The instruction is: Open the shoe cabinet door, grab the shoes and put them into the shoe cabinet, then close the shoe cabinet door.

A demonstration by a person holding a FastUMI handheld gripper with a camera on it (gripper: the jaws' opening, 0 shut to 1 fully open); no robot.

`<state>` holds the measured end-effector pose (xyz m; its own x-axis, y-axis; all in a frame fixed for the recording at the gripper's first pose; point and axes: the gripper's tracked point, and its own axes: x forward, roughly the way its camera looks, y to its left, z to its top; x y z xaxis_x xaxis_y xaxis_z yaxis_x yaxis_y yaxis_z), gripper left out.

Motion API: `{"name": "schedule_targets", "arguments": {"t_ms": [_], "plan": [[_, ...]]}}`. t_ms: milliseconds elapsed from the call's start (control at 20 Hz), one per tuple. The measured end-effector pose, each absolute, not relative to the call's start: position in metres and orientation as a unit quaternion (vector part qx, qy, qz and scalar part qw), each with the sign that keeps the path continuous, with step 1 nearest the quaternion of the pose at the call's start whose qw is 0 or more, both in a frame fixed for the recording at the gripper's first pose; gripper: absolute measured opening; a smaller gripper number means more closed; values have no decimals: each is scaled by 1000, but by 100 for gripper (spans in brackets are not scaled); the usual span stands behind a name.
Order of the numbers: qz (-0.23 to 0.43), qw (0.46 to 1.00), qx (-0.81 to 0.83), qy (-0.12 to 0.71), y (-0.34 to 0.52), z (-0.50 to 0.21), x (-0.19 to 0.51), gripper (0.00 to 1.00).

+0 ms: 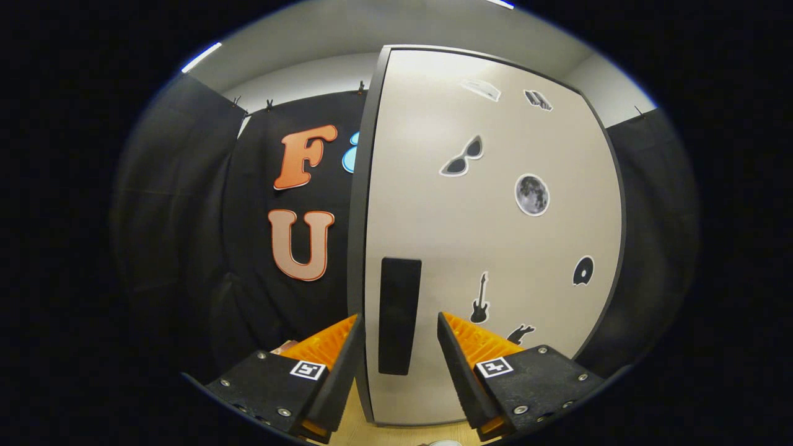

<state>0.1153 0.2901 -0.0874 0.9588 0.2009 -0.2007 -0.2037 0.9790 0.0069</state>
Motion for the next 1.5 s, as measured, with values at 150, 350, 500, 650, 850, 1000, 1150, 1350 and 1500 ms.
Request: {"name": "schedule_targets", "arguments": {"t_ms": [150,350,500,650,850,1000,1150,1350,1500], "plan": [[82,988,1,128,292,-109,130,64],[77,986,46,141,296,-111,132,41],[80,983,51,154,296,-113,128,31],[92,981,52,163,294,-112,122,23],[121,976,55,172,289,-106,103,21],[136,973,57,178,280,-99,87,21],[148,972,57,174,267,-94,70,21],[152,971,59,173,244,-88,48,21],[140,973,42,178,223,-86,33,20]]}}
